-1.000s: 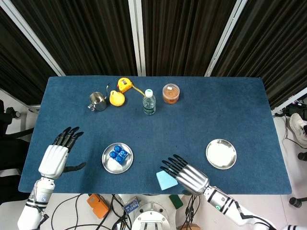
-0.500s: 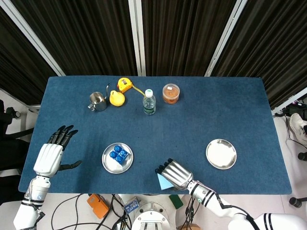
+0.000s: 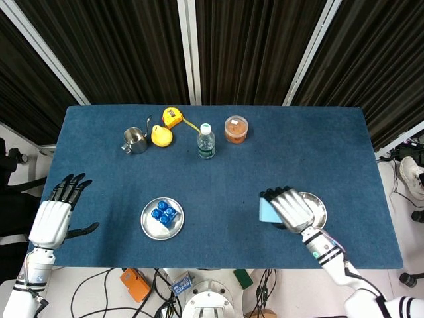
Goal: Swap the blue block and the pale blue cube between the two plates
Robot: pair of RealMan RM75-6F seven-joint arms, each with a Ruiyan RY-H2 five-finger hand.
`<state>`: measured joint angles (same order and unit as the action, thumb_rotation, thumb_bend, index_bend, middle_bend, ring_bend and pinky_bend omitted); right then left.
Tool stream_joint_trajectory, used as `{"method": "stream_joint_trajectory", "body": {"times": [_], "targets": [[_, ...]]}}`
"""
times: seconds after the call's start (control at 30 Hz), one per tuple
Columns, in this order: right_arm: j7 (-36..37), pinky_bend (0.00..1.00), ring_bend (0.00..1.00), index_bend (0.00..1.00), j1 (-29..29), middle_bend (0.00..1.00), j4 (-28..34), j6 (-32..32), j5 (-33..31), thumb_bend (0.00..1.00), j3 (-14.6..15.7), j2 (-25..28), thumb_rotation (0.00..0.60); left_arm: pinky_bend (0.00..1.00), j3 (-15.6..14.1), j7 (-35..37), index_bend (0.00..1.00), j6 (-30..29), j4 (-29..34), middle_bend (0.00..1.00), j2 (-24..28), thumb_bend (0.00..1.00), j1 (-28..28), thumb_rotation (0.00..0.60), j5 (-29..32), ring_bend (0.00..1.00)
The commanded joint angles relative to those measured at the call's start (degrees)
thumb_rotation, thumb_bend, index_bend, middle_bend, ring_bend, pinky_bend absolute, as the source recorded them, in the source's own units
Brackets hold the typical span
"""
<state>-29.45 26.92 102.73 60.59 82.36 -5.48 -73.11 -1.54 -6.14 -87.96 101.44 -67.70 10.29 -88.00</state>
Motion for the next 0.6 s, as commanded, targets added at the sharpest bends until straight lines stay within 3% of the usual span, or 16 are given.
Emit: {"method": "stream_joint_trajectory", "body": {"times": [0.03,0.27,0.37,0.53,0.6], "targets": [[5.18,0.58,0.69,0.73,-1.57,0.68,-5.81,-0.33,-3.63,0.45,0.07,2.16,0.600,0.15,-0.10,2.19,0.14,0.55,-2.00,0.06,-0.28,0.00,-0.61,0.600,0.33,0.00],[13.09,0.57,0.64,0.66,-2.49,0.68,-13.11,-1.15,-1.64,0.45,2.89,1.13,0.600,0.15,0.33,3.09,0.14,1.86,-3.83,0.05,-1.12,0.00,-0.84,0.600,0.80,0.00],[14.72,0.53,0.57,0.56,-2.47,0.62,-14.92,-2.06,-1.16,0.45,3.91,0.82,0.600,0.15,0.59,3.25,0.14,2.07,-4.09,0.05,-1.23,0.00,-0.97,0.600,0.87,0.00],[17.76,0.34,0.21,0.03,-2.89,0.20,-15.12,-2.73,0.58,0.40,5.98,2.37,0.600,0.15,0.82,4.06,0.14,2.60,-4.53,0.05,-1.21,0.00,-1.22,0.600,1.05,0.00],[17.50,0.26,0.09,0.00,-3.85,0.08,-14.14,-1.27,1.39,0.31,6.77,3.48,0.600,0.15,0.82,4.37,0.14,2.57,-4.60,0.05,-1.07,0.00,-1.40,0.600,0.88,0.00]]}}
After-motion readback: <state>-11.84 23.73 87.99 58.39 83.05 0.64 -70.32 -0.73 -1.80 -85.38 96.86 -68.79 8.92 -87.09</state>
